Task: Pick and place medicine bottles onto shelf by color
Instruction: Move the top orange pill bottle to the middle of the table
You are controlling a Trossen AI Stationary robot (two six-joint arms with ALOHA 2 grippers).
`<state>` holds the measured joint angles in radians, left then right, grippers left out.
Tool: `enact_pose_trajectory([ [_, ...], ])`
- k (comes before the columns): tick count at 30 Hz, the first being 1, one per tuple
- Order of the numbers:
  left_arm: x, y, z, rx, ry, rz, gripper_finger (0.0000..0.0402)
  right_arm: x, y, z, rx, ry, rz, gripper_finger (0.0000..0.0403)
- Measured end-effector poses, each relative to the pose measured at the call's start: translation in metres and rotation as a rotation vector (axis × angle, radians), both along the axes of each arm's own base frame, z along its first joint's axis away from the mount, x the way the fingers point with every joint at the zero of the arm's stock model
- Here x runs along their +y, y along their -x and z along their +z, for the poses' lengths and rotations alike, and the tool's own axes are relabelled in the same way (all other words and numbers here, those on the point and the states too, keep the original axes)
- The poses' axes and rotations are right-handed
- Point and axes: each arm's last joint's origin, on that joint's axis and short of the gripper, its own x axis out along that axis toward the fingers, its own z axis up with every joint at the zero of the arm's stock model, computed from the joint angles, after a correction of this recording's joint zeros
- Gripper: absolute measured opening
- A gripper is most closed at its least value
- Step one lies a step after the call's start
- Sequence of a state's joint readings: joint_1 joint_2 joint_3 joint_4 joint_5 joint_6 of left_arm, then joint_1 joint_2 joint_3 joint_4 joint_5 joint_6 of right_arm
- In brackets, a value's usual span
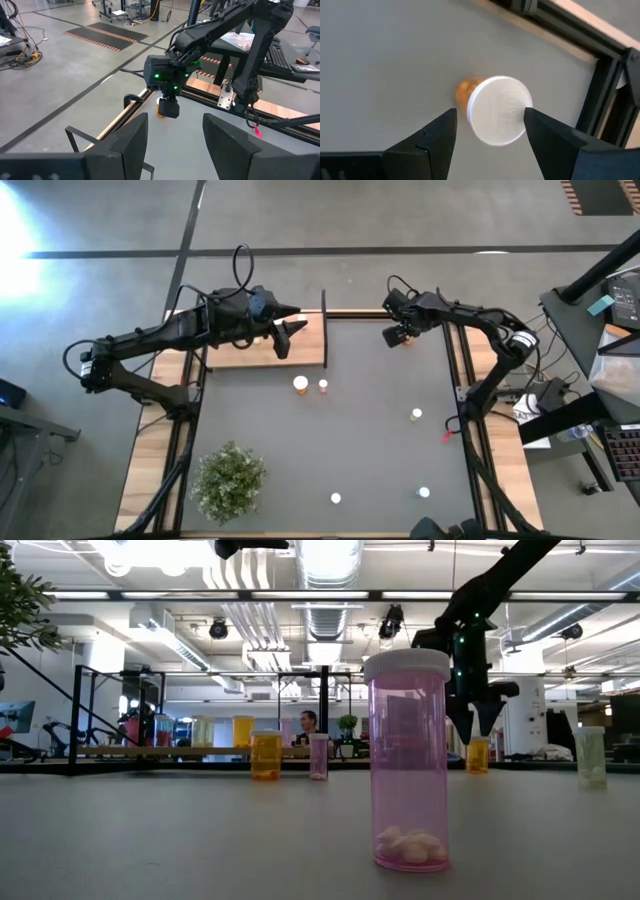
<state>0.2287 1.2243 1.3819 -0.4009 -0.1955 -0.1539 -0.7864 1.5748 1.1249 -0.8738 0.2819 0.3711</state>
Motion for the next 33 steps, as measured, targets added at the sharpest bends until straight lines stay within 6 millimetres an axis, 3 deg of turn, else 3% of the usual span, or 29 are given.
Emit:
enact_pose_trajectory([
  [10, 0.0, 0.0, 0.0, 0.0, 0.0, 0.0, 0.0174, 0.001, 0.0, 0.005, -0.035, -0.003, 0.016, 0.0221],
  [22, 0.0, 0.0, 0.0, 0.0, 0.0, 0.0, 0.0174, 0.0, 0.0, 0.039, -0.121, 0.09, 0.018, 0.0221],
  [33, 0.0, 0.0, 0.0, 0.0, -0.001, 0.001, 0.0174, -0.003, -0.005, 0.048, -0.188, 0.088, 0.005, 0.0221],
])
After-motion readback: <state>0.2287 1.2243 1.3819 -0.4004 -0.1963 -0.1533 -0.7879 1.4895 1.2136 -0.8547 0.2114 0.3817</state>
